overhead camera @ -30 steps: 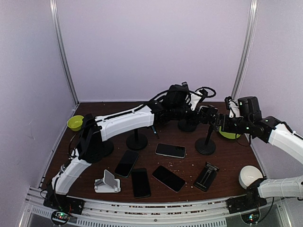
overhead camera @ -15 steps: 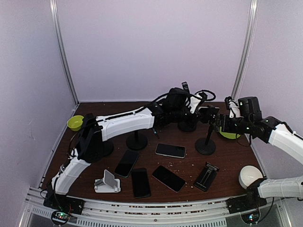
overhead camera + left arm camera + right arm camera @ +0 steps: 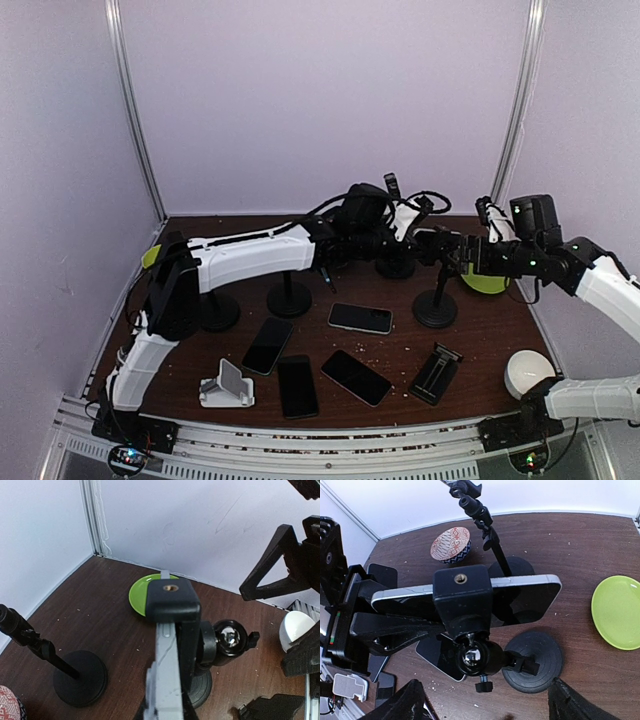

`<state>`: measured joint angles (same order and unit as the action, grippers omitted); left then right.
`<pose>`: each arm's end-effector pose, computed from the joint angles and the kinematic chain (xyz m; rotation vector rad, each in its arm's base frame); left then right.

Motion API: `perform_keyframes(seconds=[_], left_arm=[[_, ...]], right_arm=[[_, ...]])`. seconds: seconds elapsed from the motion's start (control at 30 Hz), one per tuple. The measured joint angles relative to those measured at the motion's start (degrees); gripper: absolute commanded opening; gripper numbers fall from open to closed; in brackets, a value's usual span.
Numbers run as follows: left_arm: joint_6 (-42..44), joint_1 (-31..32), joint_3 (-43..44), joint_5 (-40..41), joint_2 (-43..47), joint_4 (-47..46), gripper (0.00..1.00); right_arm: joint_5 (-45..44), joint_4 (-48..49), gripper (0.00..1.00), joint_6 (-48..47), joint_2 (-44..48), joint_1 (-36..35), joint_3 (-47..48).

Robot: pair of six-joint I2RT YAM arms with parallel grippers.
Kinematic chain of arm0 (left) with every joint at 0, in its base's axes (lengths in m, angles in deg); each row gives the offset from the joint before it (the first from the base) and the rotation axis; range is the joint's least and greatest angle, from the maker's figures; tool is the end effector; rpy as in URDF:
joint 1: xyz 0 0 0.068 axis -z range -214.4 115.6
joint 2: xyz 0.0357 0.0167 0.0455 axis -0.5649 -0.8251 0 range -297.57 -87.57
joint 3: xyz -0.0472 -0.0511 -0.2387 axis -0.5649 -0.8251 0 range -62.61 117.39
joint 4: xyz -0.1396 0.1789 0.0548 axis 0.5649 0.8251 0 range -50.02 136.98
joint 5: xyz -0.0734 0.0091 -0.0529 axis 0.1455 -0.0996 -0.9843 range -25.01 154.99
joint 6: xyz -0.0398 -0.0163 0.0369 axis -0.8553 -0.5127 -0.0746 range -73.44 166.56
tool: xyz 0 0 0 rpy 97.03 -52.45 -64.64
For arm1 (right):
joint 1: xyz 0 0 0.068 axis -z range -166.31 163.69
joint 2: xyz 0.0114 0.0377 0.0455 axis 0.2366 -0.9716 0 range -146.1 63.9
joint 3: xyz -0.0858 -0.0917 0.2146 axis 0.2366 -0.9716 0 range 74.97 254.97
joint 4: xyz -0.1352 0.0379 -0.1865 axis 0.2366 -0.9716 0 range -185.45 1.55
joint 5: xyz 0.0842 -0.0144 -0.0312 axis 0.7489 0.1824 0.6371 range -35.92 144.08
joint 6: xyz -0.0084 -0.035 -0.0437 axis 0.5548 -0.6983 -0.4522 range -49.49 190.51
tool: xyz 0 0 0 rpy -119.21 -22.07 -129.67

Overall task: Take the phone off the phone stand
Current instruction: Pick up the phone stand with the phone from the center of the board, then hold the phone stand.

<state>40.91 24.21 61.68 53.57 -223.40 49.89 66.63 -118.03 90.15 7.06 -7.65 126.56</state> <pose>0.2635 -0.4471 0.2545 1.0395 1.7734 -0.9170 0.1843 0.0813 0.2893 -0.1612 2.2295 0.6381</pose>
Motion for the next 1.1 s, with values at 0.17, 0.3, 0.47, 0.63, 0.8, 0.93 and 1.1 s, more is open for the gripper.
perform_keyframes(seconds=[0.17,0.3,0.47,0.63,0.8,0.93,1.1], left_arm=[[0.02,0.0,-4.55,-2.1,3.26,-0.68,0.0],[0.15,0.0,-8.17,-3.87,5.68,-1.14,0.0],[0.17,0.0,-12.39,-6.1,8.11,-2.47,0.0],[0.2,0.0,-15.58,-7.72,9.99,-3.56,0.0],[0.44,0.07,-16.94,-8.35,10.8,-4.04,0.0],[0.83,0.13,-17.05,-8.37,10.8,-4.33,0.0],[1.95,0.57,-17.05,-8.07,10.8,-4.33,0.0]], right_arm=[[4.24,-2.45,0.86,0.13,0.37,0.0,0.44],[8.2,-4.7,0.86,0.61,0.37,0.02,0.52],[13.27,-7.28,0.87,1.77,0.24,0.0,2.21],[15.65,-9.81,0.86,1.97,-0.04,-0.17,5.22],[15.98,-12.81,0.83,2.6,-1.92,-0.9,8.02],[15.87,-14.67,0.8,2.84,-3.87,-1.84,9.92],[15.65,-14.91,0.76,3.19,-5.6,-3.13,10.64]])
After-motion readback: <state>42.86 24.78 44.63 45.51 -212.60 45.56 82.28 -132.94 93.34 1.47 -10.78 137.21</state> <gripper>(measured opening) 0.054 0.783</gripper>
